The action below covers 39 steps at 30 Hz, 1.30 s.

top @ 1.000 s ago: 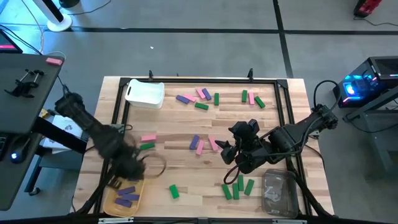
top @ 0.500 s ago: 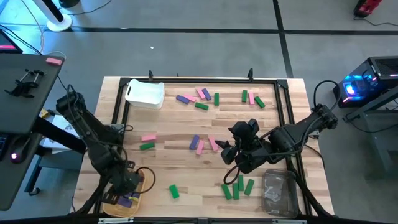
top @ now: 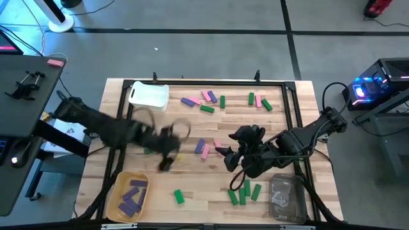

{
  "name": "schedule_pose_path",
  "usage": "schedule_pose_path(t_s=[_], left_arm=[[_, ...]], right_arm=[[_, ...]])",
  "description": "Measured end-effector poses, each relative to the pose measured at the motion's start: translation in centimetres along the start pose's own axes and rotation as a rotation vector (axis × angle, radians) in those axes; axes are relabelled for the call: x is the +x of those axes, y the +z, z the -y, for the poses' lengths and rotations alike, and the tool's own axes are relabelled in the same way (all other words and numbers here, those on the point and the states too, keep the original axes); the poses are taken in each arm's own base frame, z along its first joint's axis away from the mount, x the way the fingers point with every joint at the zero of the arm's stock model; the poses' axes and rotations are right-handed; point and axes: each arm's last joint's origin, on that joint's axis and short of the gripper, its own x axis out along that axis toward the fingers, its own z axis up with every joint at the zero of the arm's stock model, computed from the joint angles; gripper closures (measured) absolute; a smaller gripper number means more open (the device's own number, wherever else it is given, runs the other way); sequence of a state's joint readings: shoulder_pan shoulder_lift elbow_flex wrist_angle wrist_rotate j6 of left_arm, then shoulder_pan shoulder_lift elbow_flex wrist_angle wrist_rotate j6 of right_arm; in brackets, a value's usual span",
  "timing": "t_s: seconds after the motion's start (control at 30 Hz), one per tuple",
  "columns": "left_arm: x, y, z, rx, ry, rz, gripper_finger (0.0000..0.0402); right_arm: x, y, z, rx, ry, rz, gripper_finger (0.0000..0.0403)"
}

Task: Sort blocks
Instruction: Put the violet block into the yellow bin

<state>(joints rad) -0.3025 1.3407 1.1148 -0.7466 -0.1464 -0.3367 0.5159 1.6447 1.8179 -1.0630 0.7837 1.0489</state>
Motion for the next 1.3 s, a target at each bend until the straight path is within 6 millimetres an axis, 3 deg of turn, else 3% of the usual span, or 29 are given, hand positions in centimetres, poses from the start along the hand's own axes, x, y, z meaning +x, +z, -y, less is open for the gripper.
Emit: schedule_pose_path(t_s=[0.1, 0.2, 0.43, 0.63, 0.83, 1.07, 1.3], left_arm=[[3.1, 1.4, -3.4, -0.165, 0.038, 0.05, 0.0176], [6.7, 2.2, -5.3, -0.279, 0.066, 0.052, 0.0177], [13.8, 2.7, -7.8, -0.336, 0.212, -0.074, 0.0177], [17.3, 1.8, -8.5, -0.425, 0.224, -0.153, 0.0177], [19.0, 1.0, -8.4, -0.47, 0.239, -0.195, 0.0177], [19.2, 0.4, -8.4, -0.449, 0.272, -0.239, 0.0177], [18.8, 0.0, -8.7, -0.266, 0.229, -0.323, 0.0177]], right_arm=[[0.0, 0.0, 0.0, 0.028, 0.003, 0.002, 0.0124], [0.0, 0.1, 0.0, 0.031, -0.004, 0.018, 0.0124], [0.2, 0.5, 0.2, 0.116, -0.05, 0.097, 0.0124], [0.7, 1.0, 0.6, 0.163, -0.068, 0.105, 0.0124], [1.2, 1.3, 0.9, 0.124, -0.077, 0.074, 0.0124], [1.2, 1.2, 1.0, 0.063, -0.067, 0.032, 0.0124], [1.2, 1.0, 1.0, 0.017, -0.054, -0.006, 0.0124]])
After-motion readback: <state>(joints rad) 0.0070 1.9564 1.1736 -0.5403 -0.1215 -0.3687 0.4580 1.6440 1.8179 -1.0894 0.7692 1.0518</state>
